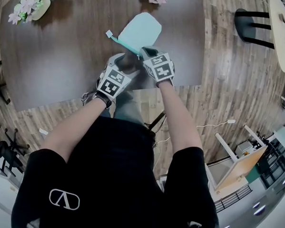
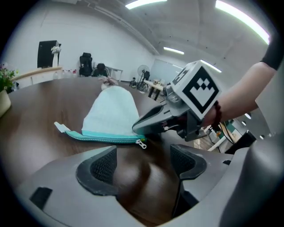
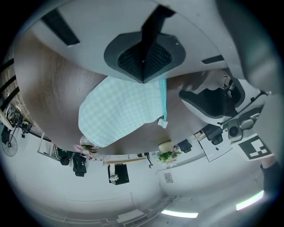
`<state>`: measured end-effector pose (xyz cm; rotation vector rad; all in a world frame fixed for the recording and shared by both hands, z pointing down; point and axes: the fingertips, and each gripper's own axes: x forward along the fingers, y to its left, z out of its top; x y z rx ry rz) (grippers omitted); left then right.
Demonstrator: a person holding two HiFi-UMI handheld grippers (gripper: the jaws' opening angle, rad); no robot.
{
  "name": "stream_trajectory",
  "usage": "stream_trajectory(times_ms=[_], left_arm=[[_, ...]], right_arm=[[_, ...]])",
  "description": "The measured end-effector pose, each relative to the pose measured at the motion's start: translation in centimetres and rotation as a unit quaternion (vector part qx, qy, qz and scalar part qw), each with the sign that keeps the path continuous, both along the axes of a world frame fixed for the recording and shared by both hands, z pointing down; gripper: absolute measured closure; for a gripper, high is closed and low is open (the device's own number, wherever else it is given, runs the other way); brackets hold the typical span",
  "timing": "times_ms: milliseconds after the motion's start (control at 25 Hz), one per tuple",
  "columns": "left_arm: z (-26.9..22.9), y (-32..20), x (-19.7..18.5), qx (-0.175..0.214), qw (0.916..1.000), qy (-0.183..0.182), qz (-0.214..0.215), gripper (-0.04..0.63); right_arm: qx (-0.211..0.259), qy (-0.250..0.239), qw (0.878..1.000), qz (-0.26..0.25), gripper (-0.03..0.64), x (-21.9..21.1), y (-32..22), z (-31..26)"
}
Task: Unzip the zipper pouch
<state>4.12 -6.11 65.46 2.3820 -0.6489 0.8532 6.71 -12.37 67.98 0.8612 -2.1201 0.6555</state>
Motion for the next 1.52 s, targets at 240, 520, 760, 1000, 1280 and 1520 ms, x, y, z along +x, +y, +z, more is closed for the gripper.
stream_trajectory(times_ms=[240,520,760,1000,1280,1520], left_arm=[[2.1,-1.1,0.5,-0.053,0.9964,-0.022,-0.062,0.270],[2.5,-1.2,0.7,-0.033,0.9963,-0.052,-0.059,0.364],[2.7,-1.5,1.5,-0.064,0.9874,-0.070,-0.126,0.369],[3.1,-1.8,1.5,-0.043,0.9826,-0.109,-0.144,0.394],[3.4,-2.3,0.6,0.003,0.9740,-0.161,-0.160,0.504],[3.3,-2.4,0.2,0.013,0.9766,-0.170,-0.132,0.557]], right_arm=[[0.004,-0.005,1.000,0.003,0.620,0.0,0.0,0.2],[0.008,-0.008,1.000,0.003,0.620,0.1,0.0,0.2],[0.008,-0.010,1.000,0.006,0.618,0.2,0.1,0.1],[0.006,-0.012,1.000,0.008,0.618,0.1,0.1,0.4],[-0.001,-0.019,1.000,0.016,0.618,-0.1,0.2,-0.1],[0.003,-0.014,1.000,0.005,0.618,0.0,0.3,0.2]])
